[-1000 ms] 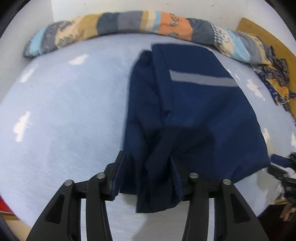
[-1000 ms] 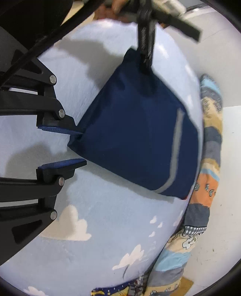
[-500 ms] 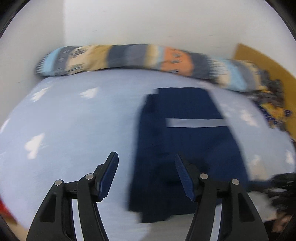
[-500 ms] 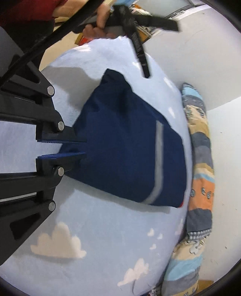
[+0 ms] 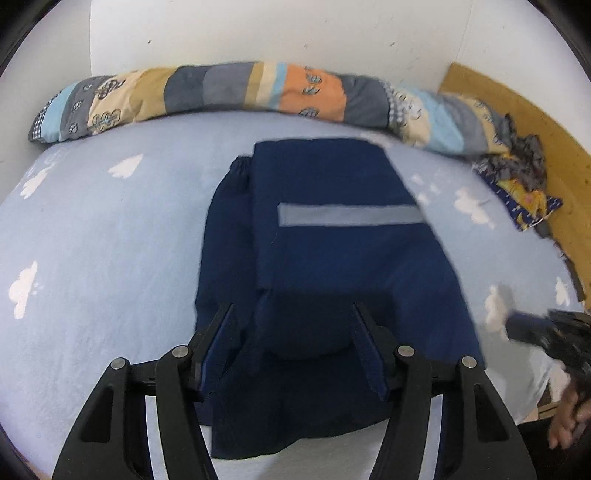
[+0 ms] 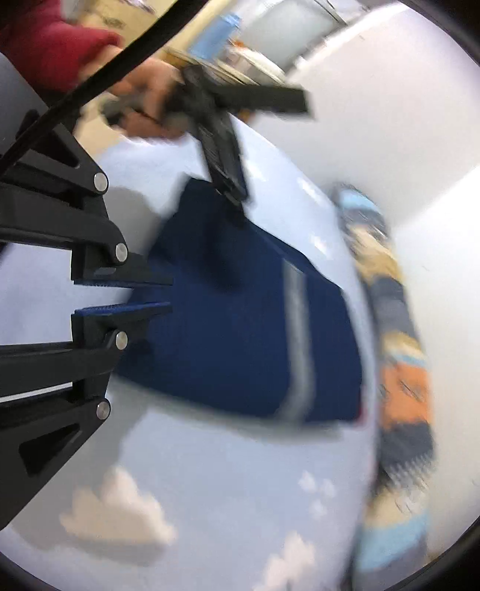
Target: Fold large clothes
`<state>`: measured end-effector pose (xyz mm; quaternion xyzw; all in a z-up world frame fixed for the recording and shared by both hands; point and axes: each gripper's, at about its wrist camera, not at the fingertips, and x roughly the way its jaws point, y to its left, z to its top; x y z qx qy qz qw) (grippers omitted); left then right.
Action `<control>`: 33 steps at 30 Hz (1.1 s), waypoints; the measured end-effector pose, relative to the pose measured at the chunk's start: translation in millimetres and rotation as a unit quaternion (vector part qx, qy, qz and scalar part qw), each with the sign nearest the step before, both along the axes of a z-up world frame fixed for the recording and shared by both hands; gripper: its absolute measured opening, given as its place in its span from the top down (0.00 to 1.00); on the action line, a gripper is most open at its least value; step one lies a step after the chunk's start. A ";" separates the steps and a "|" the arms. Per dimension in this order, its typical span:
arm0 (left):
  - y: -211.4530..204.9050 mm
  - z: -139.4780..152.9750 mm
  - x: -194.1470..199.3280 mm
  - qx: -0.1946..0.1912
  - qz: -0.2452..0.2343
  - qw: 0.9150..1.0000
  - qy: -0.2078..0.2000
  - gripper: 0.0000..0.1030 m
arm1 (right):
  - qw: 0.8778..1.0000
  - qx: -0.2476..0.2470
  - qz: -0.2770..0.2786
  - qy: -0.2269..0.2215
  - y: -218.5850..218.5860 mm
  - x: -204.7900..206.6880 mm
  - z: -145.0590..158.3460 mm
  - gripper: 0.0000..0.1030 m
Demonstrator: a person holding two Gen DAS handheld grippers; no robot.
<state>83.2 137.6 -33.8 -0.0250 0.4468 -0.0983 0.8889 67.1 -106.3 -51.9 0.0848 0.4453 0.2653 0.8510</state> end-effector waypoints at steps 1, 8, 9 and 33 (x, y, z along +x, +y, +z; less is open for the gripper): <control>-8.1 -1.3 1.8 -0.001 -0.008 1.000 0.001 0.40 | 1.000 -0.002 -0.014 -0.003 -3.3 4.1 -2.4 0.90; -12.9 -53.9 24.3 0.087 0.008 0.993 0.078 0.37 | 0.993 0.011 -0.033 0.110 -0.8 31.8 -64.9 0.90; -8.6 -52.9 25.7 0.073 0.012 0.994 0.081 0.37 | 0.993 0.019 -0.033 0.115 -3.8 32.4 -61.8 0.90; -4.5 -56.4 166.2 0.011 0.102 0.994 0.037 0.25 | 0.993 -0.052 -0.091 0.061 33.1 250.8 -34.5 0.71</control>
